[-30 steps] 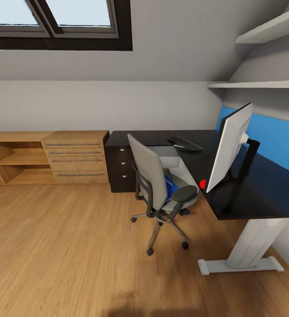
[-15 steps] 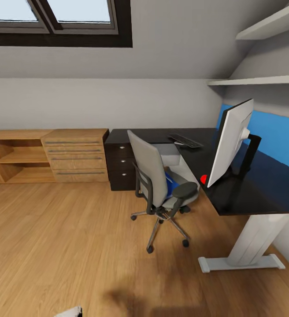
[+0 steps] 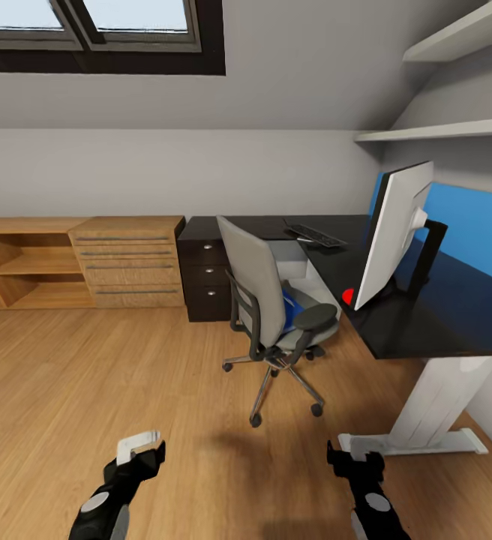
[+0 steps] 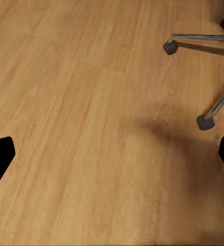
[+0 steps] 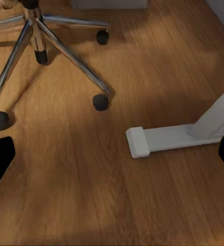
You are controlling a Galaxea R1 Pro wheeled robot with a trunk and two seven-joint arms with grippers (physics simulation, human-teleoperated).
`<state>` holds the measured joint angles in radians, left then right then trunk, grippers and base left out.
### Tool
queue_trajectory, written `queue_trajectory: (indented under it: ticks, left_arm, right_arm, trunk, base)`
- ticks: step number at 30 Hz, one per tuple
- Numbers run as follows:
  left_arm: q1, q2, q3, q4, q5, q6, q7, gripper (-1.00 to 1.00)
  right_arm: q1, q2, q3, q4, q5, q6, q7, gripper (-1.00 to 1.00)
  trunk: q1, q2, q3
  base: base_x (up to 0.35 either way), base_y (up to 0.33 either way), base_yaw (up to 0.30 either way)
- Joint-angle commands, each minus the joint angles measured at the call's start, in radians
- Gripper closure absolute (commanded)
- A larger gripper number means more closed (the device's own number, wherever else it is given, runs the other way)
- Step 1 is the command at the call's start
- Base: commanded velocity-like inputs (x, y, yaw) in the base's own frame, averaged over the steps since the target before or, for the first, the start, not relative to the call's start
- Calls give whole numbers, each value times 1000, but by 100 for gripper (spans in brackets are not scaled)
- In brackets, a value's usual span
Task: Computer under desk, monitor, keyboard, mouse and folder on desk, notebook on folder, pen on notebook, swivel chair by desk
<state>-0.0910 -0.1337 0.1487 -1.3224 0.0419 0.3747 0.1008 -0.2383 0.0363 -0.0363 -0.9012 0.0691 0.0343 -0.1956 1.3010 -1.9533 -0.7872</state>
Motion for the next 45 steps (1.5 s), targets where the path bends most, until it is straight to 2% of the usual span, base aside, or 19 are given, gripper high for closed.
queue_trajectory:
  ticks: [1, 2, 3, 4, 10, 11, 17, 27, 30, 33, 36, 40, 45]
  left_arm:
    - [-5, -5, -23, -36, 4, 38, 4, -100]
    - [-21, -12, -59, -77, 4, 69, 5, -100]
    - [-26, -15, -71, -88, 4, 76, 6, -100]
    - [-41, -23, -101, -116, 4, 90, 6, -100]
    - [-66, -41, -138, -178, 7, 108, 4, -100]
    - [-70, -41, -145, -188, 11, 116, 3, -100]
    - [-71, -41, -147, -158, 31, 115, 2, -100]
    - [-70, 10, -147, -142, 38, 119, 0, -100]
    - [-59, -5, -160, -159, 24, 102, -3, -100]
    - [-59, -5, -160, -163, 24, 85, -3, -100]
    - [-58, -6, -160, -164, 23, 80, -3, -100]
    - [-56, -19, -156, -187, 24, 79, -1, -100]
    - [-56, -21, -155, -210, 24, 79, -1, -100]
  right_arm:
    - [-46, 3, -2, 6, 7, 42, -3, -100]
    - [-109, 5, -2, 26, 6, 90, -3, -100]
    - [-130, 6, -2, 34, 6, 104, -3, -100]
    - [-190, 9, -2, 59, 5, 138, -4, -100]
    - [-303, 32, -3, 89, -10, 217, -7, -100]
    - [-326, 39, -6, 65, -32, 284, -2, -100]
    - [-334, 44, -3, 50, -64, 311, 2, -100]
    - [-330, 48, 0, 24, -72, 317, 2, -100]
    - [-338, 65, 17, 7, -90, 334, 8, -100]
    - [-338, 82, 26, -10, -91, 349, 8, -100]
    - [-337, 84, 22, -17, -90, 354, 7, -100]
    - [-336, 100, 12, -40, -108, 340, 5, -100]
    - [-335, 103, 10, -65, -113, 337, 4, -100]
  trunk:
    - [4, -8, -4]
    - [8, -15, -8]
    - [11, -22, -11]
    - [15, -29, -14]
    - [38, -71, -33]
    - [42, -78, -36]
    - [65, -120, -55]
    - [103, -190, -86]
    - [103, -189, -86]
    - [103, -189, -86]
    - [103, -189, -86]
    - [119, -217, -98]
    - [138, -252, -114]
  base:
    - [0, 0, 0]
    - [0, 0, 0]
    - [0, 0, 0]
    - [0, 0, 0]
    - [0, 0, 0]
    - [0, 0, 0]
    - [0, 0, 0]
    - [0, 0, 0]
    - [0, 0, 0]
    - [0, 0, 0]
    - [0, 0, 0]
    - [0, 0, 0]
    - [0, 0, 0]
